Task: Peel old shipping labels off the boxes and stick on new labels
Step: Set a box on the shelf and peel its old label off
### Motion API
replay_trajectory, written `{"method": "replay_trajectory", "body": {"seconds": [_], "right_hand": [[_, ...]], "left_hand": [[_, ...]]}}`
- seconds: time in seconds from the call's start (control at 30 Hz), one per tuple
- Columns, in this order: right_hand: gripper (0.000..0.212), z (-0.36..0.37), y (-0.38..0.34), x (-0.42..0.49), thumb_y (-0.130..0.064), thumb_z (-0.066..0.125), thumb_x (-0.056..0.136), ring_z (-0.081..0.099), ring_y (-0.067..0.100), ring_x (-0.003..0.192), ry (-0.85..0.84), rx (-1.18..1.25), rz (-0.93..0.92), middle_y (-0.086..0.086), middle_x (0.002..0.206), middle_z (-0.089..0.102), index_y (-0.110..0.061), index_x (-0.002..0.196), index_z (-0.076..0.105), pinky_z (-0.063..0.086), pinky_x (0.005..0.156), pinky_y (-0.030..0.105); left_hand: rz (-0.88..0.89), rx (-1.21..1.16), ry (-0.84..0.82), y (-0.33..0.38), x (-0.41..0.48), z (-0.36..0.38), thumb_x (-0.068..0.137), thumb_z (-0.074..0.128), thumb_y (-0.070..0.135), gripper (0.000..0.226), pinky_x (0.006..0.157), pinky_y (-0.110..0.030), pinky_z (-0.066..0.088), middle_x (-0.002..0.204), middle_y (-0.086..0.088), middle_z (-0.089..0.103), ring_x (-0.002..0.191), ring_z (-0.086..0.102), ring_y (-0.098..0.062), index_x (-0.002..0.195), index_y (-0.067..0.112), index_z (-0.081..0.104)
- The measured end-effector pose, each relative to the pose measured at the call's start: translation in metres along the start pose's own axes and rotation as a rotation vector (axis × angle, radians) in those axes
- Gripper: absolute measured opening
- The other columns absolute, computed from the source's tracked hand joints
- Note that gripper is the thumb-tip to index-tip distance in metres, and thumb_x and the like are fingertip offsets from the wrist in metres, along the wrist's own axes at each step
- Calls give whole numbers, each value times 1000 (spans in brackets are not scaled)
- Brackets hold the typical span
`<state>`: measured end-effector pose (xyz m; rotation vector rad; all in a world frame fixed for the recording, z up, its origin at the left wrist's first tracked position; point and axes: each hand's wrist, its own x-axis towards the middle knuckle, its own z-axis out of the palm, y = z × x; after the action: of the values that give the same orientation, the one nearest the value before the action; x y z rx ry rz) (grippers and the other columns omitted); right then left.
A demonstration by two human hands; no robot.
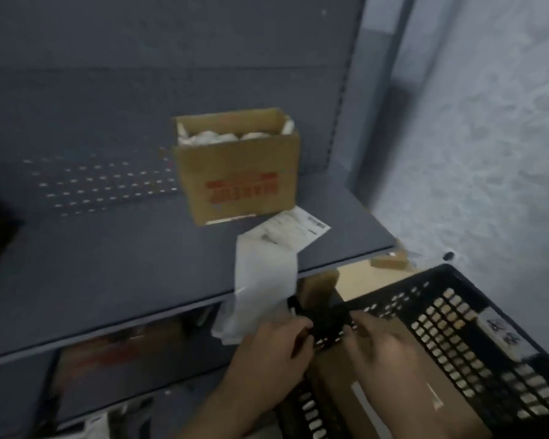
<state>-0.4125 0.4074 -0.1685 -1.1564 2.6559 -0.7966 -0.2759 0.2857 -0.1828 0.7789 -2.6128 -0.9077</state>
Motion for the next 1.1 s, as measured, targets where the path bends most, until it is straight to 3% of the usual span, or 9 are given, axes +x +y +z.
{"method": "replay_trajectory", "body": {"seconds": [0.17, 0.37, 0.5, 0.67, 0.77, 0.9, 1.03, 1.1], "right_hand": [[28, 11, -87, -3, -42, 60, 91, 63, 10, 98, 3, -24, -234, -11, 111, 66, -31, 116, 66, 49, 79, 24], [42, 45, -205, -21, -53, 53, 88, 59, 11, 98, -85, 69, -463, -7, 115, 63, -26, 120, 63, 50, 83, 26], [50, 75, -289, -37, -57, 49, 90, 57, 11, 103, -108, 78, -569, -10, 126, 58, -28, 131, 57, 45, 81, 23], [59, 115, -382, -49, -60, 45, 92, 54, 14, 118, -87, 177, -639, -5, 134, 56, -23, 137, 54, 50, 96, 37], [58, 132, -428, -47, -59, 45, 94, 54, 15, 110, -56, 188, -671, -2, 128, 57, -21, 137, 53, 49, 87, 35], [51, 143, -489, -42, -59, 44, 95, 50, 13, 95, -44, 149, -697, -1, 110, 57, -19, 124, 57, 43, 75, 32], [50, 151, -537, -30, -63, 43, 93, 59, 17, 83, -157, 191, -649, 1, 95, 63, -17, 97, 60, 50, 66, 36], [46, 151, -553, -22, -61, 47, 92, 60, 17, 73, -246, 191, -568, 3, 86, 63, -17, 95, 60, 50, 60, 33]], "left_hand": [[-67, 171, 350, -25, -71, -78, 95, 40, 49, 35, 78, -31, 53, 113, 15, 61, 100, 60, -7, 121, 34, 59], [-184, 326, 692, -81, -162, -177, 94, 47, 44, 35, 76, -28, 51, 110, 9, 64, 102, 59, -15, 116, 23, 64], [-248, 369, 785, -129, -218, -242, 96, 43, 44, 41, 90, -25, 45, 117, 9, 61, 112, 53, -13, 122, 19, 63], [-327, 413, 898, -193, -269, -317, 93, 45, 41, 42, 90, -28, 42, 114, 2, 63, 109, 53, -19, 120, 15, 64], [-351, 414, 973, -225, -287, -357, 91, 45, 42, 42, 90, -28, 42, 112, 2, 62, 108, 53, -21, 118, 17, 65], [-416, 424, 1058, -258, -298, -403, 88, 42, 47, 50, 94, -40, 45, 115, -3, 61, 112, 49, -28, 119, 15, 65], [-550, 392, 1039, -278, -293, -439, 85, 40, 54, 60, 103, -45, 39, 128, -9, 54, 122, 41, -32, 128, 16, 59], [-624, 317, 999, -286, -286, -450, 84, 42, 56, 63, 106, -45, 37, 133, -11, 50, 125, 40, -35, 133, 17, 54]]}}
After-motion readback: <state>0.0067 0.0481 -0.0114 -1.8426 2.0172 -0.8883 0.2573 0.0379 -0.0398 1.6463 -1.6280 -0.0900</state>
